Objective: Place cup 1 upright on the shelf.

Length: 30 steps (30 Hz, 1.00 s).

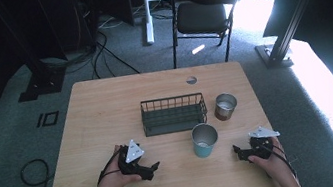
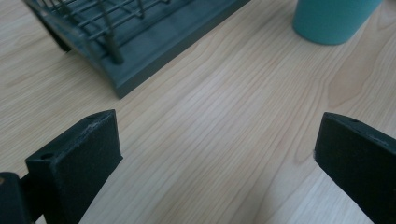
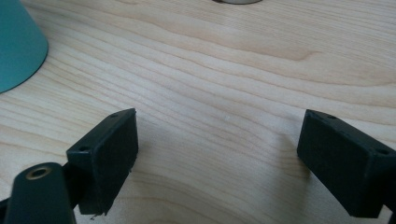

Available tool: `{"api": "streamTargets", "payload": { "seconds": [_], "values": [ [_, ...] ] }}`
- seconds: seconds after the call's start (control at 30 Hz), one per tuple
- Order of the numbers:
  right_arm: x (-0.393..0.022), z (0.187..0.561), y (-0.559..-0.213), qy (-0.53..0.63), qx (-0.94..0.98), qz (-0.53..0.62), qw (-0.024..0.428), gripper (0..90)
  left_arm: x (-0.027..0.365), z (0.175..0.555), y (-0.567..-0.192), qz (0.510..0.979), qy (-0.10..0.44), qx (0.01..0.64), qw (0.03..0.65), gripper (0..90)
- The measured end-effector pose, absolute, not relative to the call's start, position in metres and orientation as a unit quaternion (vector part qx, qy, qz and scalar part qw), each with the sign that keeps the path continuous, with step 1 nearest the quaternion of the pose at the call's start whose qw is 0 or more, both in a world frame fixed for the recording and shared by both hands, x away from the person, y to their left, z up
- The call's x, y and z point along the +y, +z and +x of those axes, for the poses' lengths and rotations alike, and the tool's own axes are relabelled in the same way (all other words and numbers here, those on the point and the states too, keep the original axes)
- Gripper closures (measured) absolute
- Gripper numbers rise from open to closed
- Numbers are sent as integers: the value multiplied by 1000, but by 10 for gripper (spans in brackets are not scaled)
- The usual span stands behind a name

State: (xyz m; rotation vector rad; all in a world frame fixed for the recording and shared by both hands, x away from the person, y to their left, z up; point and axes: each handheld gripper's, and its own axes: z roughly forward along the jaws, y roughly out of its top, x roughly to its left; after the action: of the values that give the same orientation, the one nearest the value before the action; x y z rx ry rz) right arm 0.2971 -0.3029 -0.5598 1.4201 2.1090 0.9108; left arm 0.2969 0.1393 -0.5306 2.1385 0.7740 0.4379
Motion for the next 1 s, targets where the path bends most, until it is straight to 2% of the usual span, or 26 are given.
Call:
{"api": "streamTargets", "payload": {
  "seconds": [1.0],
  "values": [
    [-303, 297, -560, 329, 762, 513, 218, 119, 74, 302, -523, 854, 145, 227, 445, 13]
  ]
}}
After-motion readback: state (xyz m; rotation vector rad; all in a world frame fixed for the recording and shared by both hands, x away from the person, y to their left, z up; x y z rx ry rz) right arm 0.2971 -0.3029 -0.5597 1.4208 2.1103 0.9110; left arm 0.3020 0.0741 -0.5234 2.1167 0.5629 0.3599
